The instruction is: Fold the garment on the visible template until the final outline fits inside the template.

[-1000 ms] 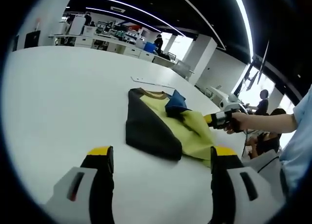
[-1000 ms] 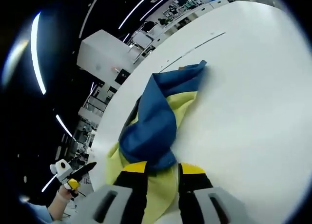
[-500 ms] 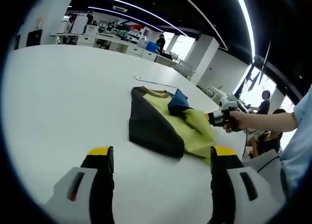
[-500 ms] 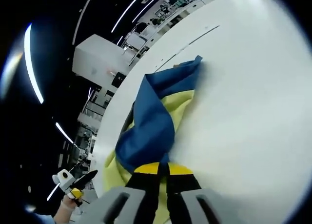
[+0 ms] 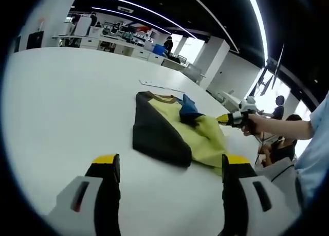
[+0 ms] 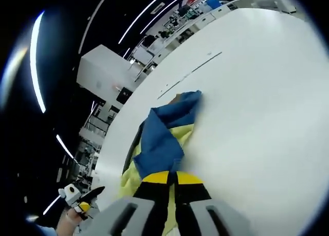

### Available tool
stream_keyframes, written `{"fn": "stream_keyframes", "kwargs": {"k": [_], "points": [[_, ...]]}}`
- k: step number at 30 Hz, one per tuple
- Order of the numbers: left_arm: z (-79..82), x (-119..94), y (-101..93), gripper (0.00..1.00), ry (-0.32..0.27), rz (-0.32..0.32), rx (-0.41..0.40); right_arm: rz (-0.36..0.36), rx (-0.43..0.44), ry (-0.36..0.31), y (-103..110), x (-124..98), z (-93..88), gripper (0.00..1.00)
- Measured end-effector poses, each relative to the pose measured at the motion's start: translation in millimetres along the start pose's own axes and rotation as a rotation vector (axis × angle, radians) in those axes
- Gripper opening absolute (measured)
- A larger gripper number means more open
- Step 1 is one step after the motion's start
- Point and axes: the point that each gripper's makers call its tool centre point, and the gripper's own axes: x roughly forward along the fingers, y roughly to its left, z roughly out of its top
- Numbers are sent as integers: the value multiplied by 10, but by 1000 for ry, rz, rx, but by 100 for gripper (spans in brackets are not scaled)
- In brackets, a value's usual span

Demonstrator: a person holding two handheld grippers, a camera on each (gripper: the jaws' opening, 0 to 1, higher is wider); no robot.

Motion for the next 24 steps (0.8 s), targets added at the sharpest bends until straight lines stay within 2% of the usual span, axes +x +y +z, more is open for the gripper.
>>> {"fn": "stream_keyframes", "kwargs": {"k": [10,24], "points": [[-35,117,-96,79,13,-24,4,-102,30,-155,-478,-573,425,0],[-100,216,-180,79,34,-40,-2,-257,75,-325,-1180,-1248,750,0]]}}
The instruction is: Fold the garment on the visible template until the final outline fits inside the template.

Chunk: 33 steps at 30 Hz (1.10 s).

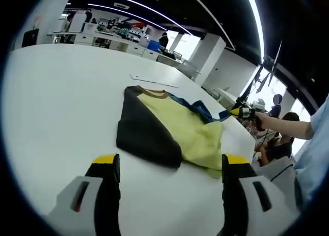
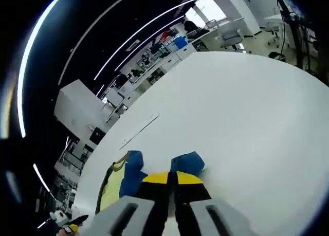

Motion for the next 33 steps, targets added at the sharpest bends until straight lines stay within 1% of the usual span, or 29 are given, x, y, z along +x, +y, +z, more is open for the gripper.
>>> {"fn": "stream_keyframes", "kwargs": {"k": [3,4,8,10,11,13,15,17,18,21,23,24,25,26,27,31,33], "points": [[-17,15,-7,79,5,0,-2,-29,13,-42,-157,-64,136,0],[-21,18,-9,79,6,1,-3,-33,15,-49,-180,-72,157,0],[-30,38,-21,79,8,3,-8,-61,46,-123,-356,-163,340,0],[-42,62,-24,79,14,3,-11,-70,51,-144,-431,-210,405,0],[-49,79,-28,79,20,5,-9,-78,70,-184,-430,-260,444,0],[-44,105,-40,79,20,2,-12,-67,102,-218,-419,-310,471,0],[-39,132,-52,79,21,0,-14,-67,95,-240,-417,-362,480,0],[-35,167,-72,79,23,-3,-13,-66,86,-278,-415,-401,522,0],[-32,188,-87,79,23,-6,-14,-60,105,-287,-422,-410,521,0],[-36,222,-113,79,26,-10,-15,-64,113,-299,-462,-409,530,0],[-44,246,-125,78,30,-14,-15,-79,113,-311,-524,-399,497,0],[-54,257,-132,78,33,-15,-16,-85,129,-311,-558,-389,464,0],[-59,261,-135,78,35,-16,-17,-100,166,-302,-621,-377,403,0],[-64,263,-138,78,37,-16,-18,-104,171,-307,-644,-373,365,0],[-64,263,-142,78,37,-17,-19,-118,208,-307,-703,-366,310,0],[-73,256,-136,78,39,-13,-24,-141,250,-311,-802,-354,189,0],[-84,250,-126,78,42,-9,-26,-167,264,-316,-857,-353,144,0]]}}
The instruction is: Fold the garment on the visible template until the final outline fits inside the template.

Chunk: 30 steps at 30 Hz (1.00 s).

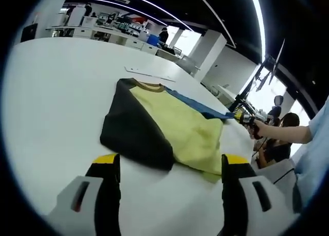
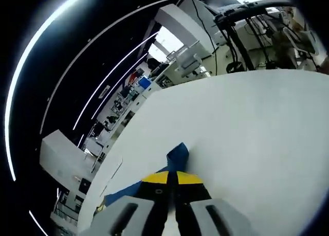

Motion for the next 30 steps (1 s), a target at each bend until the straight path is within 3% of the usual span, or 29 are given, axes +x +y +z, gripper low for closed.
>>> {"fn": "stream_keyframes", "kwargs": {"k": [10,22,30], "points": [[-48,46,-17,78,4,-1,-11,-129,76,-47,-262,-27,-136,0],[176,-3,85,72,-74,42,49,-128,93,-54,-252,221,34,0],[189,-27,158,65,-98,71,54,-123,89,-63,-223,274,26,0]]}}
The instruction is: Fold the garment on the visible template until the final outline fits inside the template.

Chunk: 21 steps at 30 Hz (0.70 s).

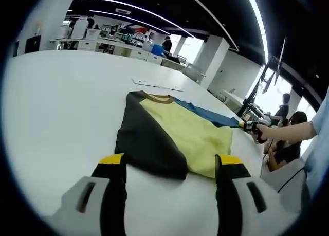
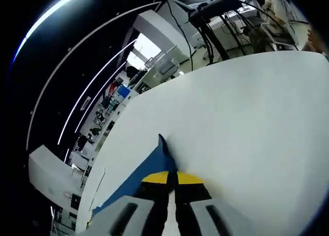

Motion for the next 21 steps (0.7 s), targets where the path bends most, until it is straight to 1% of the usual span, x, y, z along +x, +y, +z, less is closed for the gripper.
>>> {"fn": "stream_keyframes", "kwargs": {"k": [1,3,4,5,6,7,9,12,14,15,17,19,21], "points": [[-1,-2,8,64,-3,0,0,1,1,-2,-1,-1,1,0],[30,-6,18,67,-24,7,2,5,3,1,-9,3,6,0],[36,-7,26,67,-27,11,5,5,2,4,-12,4,5,0],[51,-16,40,63,-32,15,23,5,0,6,-12,4,4,0],[61,-23,29,60,-37,6,26,4,-1,9,-11,0,-1,0],[78,-27,29,59,-43,5,20,4,-3,9,-10,-2,-3,0],[94,-22,25,60,-46,2,23,5,1,11,-7,-4,-8,0],[118,-18,28,57,-54,5,39,10,11,19,-2,-5,-17,0],[150,-16,10,55,-69,-3,28,25,-11,17,28,-19,-9,0],[165,-13,4,55,-76,-7,15,27,-34,17,39,-31,-4,0],[151,-10,27,52,-61,1,62,35,-62,10,65,-50,17,1],[163,-1,18,52,-70,1,48,33,-71,13,69,-63,27,3],[171,-1,1,52,-70,-6,57,26,-96,11,65,-87,46,4]]}}
